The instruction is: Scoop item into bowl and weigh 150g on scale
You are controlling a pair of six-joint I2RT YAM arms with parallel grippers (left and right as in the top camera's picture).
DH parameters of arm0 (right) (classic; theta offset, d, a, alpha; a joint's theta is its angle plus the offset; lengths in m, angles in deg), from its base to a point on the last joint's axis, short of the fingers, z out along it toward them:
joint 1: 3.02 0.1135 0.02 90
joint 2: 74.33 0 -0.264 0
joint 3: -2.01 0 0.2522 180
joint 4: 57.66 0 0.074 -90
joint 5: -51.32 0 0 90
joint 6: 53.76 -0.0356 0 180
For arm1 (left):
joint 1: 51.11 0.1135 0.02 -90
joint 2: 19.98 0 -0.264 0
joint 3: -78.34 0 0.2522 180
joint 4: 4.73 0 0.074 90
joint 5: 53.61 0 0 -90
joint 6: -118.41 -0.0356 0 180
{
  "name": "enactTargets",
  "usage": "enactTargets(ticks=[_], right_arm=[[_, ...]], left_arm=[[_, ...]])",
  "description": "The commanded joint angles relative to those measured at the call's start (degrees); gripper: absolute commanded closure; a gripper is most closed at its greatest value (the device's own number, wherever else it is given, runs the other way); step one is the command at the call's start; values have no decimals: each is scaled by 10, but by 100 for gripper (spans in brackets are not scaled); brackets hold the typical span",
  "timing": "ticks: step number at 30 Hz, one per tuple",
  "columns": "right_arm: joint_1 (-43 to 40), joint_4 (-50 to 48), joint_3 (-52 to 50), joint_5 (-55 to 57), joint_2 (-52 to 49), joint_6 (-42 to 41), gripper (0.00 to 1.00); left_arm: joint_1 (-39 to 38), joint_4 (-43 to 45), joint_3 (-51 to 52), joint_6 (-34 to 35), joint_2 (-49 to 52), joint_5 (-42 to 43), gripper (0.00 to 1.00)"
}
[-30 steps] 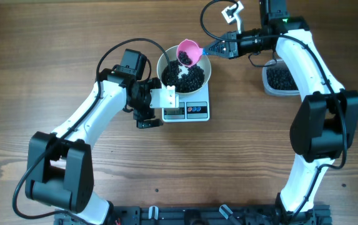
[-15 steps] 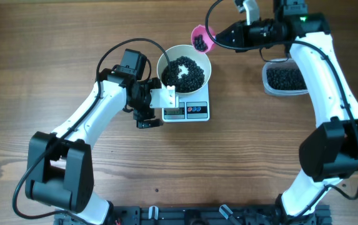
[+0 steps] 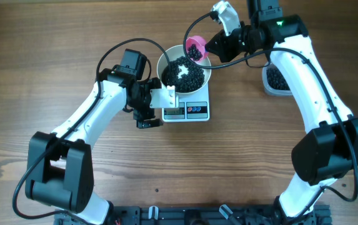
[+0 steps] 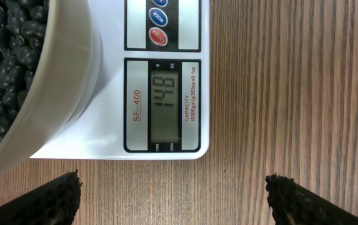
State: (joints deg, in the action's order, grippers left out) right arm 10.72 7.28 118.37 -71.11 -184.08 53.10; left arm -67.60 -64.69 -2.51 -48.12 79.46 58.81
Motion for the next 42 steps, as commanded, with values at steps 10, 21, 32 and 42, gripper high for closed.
enactTargets(ticks=[10,21,32,42], right_arm=[[-1,-8,12,-1,12,26,96],[-1,-17,12,-5,12,-17,96],[25,-13,12,41,12,66,96],[24,-14,12,-11,12,57,96]], left_arm=[[2,0,5,-10,6,11,0],[2,0,5,-10,6,11,0],[2,0,5,-10,6,11,0],[2,0,5,-10,6,11,0]])
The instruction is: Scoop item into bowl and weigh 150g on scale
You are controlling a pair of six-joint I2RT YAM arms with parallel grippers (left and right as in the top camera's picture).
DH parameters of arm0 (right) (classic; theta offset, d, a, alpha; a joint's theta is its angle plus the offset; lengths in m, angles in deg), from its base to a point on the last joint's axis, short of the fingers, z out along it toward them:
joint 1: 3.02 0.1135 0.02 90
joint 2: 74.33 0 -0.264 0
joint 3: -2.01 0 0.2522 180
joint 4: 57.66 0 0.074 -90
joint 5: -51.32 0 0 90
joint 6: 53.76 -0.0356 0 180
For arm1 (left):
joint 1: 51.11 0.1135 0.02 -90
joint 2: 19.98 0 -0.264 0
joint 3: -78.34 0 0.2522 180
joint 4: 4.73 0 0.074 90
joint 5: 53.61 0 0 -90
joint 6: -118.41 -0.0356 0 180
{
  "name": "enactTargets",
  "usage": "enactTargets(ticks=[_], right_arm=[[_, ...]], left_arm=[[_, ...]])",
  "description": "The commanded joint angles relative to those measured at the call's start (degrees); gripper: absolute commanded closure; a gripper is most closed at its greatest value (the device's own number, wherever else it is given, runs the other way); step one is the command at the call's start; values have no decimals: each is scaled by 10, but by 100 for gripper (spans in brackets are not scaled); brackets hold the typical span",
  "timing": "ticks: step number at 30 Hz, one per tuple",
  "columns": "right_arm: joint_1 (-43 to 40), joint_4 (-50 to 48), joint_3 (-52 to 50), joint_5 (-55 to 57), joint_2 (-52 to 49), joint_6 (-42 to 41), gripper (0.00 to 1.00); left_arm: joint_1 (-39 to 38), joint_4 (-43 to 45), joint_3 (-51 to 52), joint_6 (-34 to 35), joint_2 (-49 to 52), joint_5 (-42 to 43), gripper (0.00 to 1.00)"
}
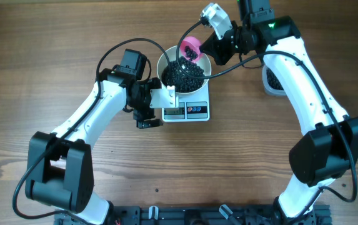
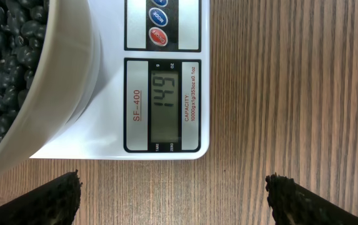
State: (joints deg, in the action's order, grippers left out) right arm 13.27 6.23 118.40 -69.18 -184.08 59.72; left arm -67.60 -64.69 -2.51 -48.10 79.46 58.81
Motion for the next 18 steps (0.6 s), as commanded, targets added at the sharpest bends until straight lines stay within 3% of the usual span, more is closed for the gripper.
enactTargets(ticks=[1,11,18], right_arm=[[-1,-3,11,-31,12,-20,96],[-15,-5,11,-97,12,-45,96],[-69,-21,11,-183,12,-144,96]], left_arm=[[2,0,5,-11,6,11,0],[2,0,5,-11,6,11,0],[2,0,5,-11,6,11,0]])
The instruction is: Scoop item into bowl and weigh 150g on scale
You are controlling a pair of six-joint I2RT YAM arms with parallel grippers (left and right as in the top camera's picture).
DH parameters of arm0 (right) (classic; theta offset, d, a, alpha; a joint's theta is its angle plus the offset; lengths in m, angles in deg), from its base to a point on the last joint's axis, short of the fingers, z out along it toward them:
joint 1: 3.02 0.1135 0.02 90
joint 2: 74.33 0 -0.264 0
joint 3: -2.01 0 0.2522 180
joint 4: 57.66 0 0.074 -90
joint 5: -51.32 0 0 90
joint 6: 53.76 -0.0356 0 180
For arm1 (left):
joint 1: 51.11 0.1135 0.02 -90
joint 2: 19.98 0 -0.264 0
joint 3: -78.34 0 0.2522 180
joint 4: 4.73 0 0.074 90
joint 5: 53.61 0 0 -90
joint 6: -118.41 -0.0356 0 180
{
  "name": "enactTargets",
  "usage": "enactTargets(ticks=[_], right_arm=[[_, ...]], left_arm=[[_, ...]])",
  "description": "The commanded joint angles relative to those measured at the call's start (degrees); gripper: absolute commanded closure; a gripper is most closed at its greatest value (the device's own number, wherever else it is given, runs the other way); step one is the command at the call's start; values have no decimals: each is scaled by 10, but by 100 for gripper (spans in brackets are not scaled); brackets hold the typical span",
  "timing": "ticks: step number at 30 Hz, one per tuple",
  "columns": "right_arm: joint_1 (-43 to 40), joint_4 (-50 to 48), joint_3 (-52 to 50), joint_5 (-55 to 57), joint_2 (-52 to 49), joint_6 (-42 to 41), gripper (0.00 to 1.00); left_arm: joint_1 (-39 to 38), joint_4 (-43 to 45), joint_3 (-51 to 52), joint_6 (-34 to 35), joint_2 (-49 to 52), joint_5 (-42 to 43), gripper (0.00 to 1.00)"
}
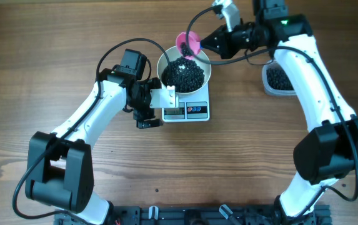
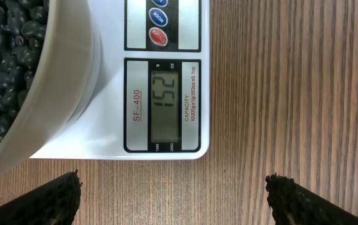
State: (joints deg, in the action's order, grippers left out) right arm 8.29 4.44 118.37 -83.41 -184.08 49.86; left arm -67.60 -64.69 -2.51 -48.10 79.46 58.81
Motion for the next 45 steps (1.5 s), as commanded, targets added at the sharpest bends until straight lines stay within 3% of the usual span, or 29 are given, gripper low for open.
enactTargets(ticks=[1,6,9,13,18,45], right_arm=[[-23,-3,12,-40,12,-46,96],[-18,-14,-2,22,9,-43,96],[10,-12,-19,31,-17,8,96],[53,-22,-19,130,-53,61,96],[56,-43,-19,135,-85,58,96],[91,65,-19,175,-119,135,96]], left_arm=[[2,0,5,-11,6,11,0],[2,0,5,-11,6,11,0],[2,0,5,-11,6,11,0],[2,0,5,-11,6,11,0],[2,0,5,-11,6,11,0],[2,0,5,-11,6,11,0]])
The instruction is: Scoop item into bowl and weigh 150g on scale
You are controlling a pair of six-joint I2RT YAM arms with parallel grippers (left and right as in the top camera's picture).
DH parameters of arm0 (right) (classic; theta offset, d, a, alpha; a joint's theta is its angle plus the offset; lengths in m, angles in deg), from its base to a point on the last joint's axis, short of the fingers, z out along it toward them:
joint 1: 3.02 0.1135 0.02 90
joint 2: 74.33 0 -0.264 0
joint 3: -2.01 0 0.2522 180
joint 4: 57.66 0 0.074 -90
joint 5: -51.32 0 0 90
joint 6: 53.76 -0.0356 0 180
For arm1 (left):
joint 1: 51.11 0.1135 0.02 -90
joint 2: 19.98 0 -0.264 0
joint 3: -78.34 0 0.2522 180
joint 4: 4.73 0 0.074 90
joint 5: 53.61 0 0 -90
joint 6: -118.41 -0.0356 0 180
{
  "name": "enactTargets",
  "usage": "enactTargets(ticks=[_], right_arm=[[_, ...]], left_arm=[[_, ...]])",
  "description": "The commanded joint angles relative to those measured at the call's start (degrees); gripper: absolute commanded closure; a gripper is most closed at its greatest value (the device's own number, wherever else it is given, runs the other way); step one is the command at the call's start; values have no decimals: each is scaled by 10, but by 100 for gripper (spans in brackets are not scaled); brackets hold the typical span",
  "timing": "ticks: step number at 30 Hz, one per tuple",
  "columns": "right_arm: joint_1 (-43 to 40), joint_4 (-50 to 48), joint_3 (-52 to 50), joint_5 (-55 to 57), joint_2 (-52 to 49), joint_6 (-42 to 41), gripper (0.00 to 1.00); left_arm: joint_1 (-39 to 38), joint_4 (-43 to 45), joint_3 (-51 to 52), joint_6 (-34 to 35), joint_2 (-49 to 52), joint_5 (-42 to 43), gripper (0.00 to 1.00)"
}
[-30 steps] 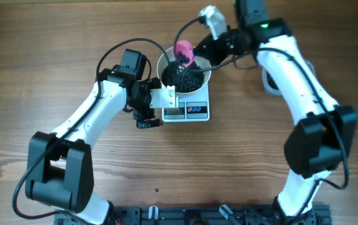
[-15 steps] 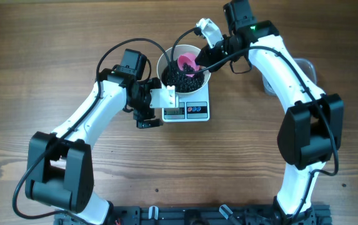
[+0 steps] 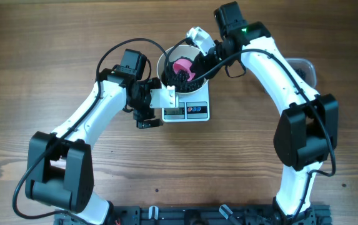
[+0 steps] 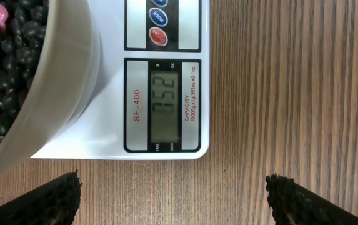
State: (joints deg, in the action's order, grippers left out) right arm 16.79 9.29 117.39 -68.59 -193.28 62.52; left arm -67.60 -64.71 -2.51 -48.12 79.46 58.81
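Note:
A white bowl (image 3: pixel 162 67) of black beans (image 3: pixel 188 80) stands on the white scale (image 3: pixel 188 112). In the left wrist view the scale's display (image 4: pixel 165 103) reads 152, beside the bowl's wall (image 4: pixel 66 81). My right gripper (image 3: pixel 197 61) is shut on the pink scoop (image 3: pixel 181 66), which is down inside the bowl on the beans. An edge of the scoop shows at the top left of the wrist view. My left gripper (image 4: pixel 174 187) is open with nothing in it, over bare wood just off the scale's display edge.
A grey container (image 3: pixel 307 65) lies at the right, mostly hidden behind the right arm. The scale's red and blue buttons (image 4: pixel 158 25) sit beside the display. Brown wooden table (image 3: pixel 54 50) lies all round.
The pink scoop was tipped over the bowl's far rim; now it is down in the bowl among the beans, with the right arm swung left. The display still reads 152. The left arm is unmoved.
The scoop was held at the bowl's right rim with beans in it and the scale read 148. Then it was over the far rim at 149, then tipped there at 152. Now the scoop rests in the beans and the reading stays 152.

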Motion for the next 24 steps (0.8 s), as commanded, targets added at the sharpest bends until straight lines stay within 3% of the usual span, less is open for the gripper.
enactTargets(ticks=[1,14,20,24], right_arm=[[6,18,-9,7,-27,8,96],[-15,49,-9,-162,-27,31,96],[-57,45,-9,-306,-27,-82,96],[-92,34,-9,-325,-27,-155,96]], left_arm=[[2,0,5,-10,6,11,0],[2,0,5,-10,6,11,0],[2,0,5,-10,6,11,0],[2,0,5,-10,6,11,0]])
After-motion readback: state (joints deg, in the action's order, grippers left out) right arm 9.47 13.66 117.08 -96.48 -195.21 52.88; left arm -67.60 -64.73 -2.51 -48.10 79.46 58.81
